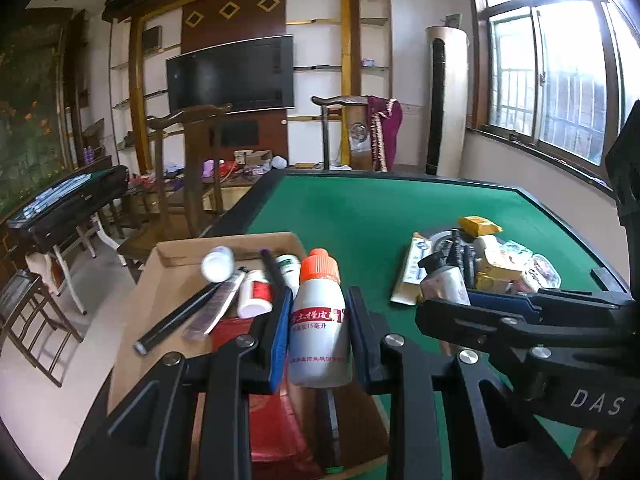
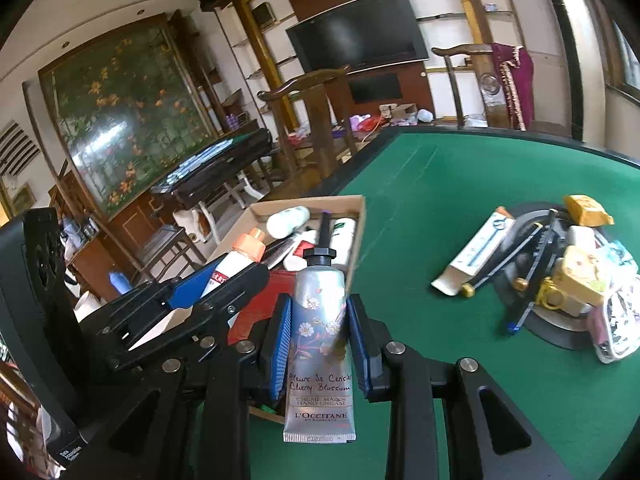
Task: Organize objects
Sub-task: 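Carry the orange-cap bottle and L'Occitane tube toward the cardboard tray, then lower the bottle and tube into the tray and open both grippers, then move both grippers back over the pile of items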
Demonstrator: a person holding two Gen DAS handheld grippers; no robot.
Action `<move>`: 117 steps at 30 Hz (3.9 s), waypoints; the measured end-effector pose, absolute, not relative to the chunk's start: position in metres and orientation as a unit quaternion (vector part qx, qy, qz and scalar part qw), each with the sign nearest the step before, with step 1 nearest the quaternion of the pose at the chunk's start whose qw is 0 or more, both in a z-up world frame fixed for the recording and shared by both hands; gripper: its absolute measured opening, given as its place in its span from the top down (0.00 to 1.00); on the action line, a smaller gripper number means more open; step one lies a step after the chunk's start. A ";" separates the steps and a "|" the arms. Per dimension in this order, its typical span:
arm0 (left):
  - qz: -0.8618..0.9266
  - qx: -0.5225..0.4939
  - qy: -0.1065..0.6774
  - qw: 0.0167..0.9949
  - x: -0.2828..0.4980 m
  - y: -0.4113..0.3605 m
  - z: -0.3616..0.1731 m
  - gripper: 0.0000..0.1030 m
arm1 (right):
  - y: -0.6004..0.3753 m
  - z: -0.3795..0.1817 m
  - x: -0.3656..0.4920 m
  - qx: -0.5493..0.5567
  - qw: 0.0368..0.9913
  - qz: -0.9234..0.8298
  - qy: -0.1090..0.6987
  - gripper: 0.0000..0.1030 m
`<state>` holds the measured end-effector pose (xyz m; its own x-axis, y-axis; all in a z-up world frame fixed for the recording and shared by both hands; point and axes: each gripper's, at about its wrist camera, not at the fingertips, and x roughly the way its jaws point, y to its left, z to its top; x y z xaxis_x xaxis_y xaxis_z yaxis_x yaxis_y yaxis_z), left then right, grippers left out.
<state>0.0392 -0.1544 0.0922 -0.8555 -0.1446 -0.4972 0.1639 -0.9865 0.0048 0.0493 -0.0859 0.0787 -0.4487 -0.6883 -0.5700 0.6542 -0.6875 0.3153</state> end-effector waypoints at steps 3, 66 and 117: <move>-0.962 0.258 0.024 0.090 0.045 -0.166 0.089 0.74 | -0.097 0.076 0.051 0.350 0.400 -0.847 -0.020 0.71; -0.911 0.364 0.128 0.146 0.048 -0.254 0.034 0.74 | -0.171 0.026 0.022 0.418 0.378 -0.826 0.016 0.66; -0.922 0.384 0.017 -0.037 -0.054 -0.044 0.057 0.61 | 0.140 0.064 -0.013 0.381 0.384 -0.838 0.064 0.06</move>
<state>-0.0539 -0.0438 0.0571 -0.7019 0.0806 -0.7077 -0.0550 -0.9967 -0.0589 -0.0132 0.1403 0.0639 -0.4143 -0.5955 -0.6883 0.6934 -0.6964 0.1851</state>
